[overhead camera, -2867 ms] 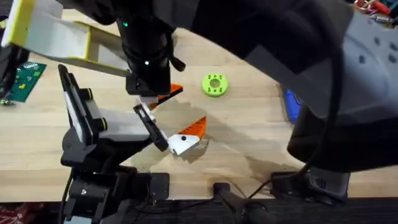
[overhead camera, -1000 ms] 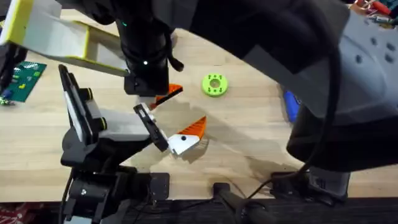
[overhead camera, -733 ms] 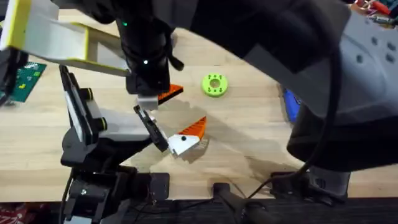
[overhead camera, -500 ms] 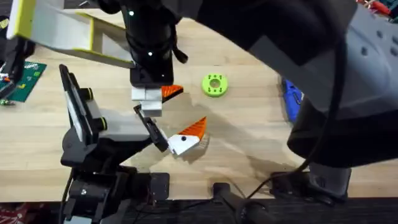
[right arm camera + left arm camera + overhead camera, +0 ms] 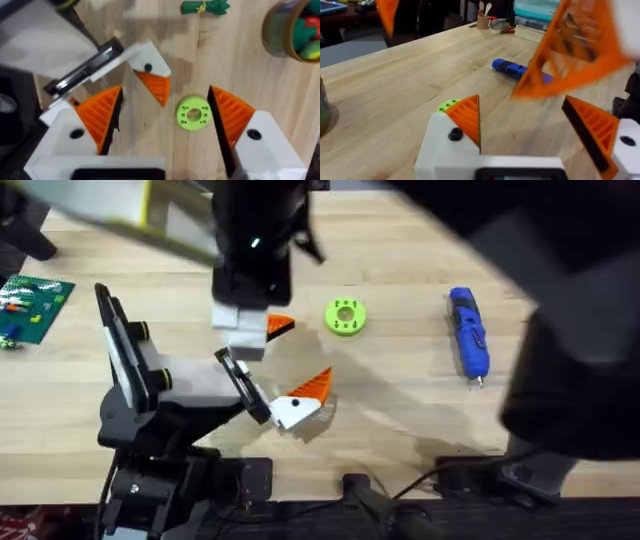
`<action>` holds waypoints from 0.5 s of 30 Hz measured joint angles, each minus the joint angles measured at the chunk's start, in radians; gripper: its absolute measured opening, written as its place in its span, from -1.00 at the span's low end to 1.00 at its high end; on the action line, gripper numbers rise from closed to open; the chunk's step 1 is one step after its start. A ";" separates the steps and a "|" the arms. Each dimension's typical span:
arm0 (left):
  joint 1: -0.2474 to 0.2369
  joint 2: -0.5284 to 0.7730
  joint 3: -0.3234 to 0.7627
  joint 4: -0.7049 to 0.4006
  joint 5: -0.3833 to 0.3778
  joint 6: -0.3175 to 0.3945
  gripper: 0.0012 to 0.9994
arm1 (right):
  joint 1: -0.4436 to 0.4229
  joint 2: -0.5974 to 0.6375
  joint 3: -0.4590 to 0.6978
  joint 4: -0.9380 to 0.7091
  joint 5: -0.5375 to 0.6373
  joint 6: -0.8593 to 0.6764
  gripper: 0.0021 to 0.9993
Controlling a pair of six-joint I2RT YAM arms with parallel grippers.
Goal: Pick up the gripper from the table and insert it into the empty holder that is missing its gripper. Then pick up a screw, insert it into the mounting hole, and use the screwdriver to tighten it. Finally, clean up the table by picking up the vegetable and placing it into the bucket.
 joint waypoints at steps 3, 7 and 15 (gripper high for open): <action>0.000 0.000 0.000 0.000 0.000 0.000 0.97 | -0.026 -0.066 0.000 -0.034 -0.006 0.019 0.99; 0.000 0.000 0.000 0.000 0.000 0.000 0.97 | -0.096 -0.124 0.005 -0.091 -0.009 0.067 0.99; 0.000 0.000 0.000 0.000 0.000 0.000 0.97 | -0.194 -0.121 -0.010 -0.092 -0.010 0.177 0.99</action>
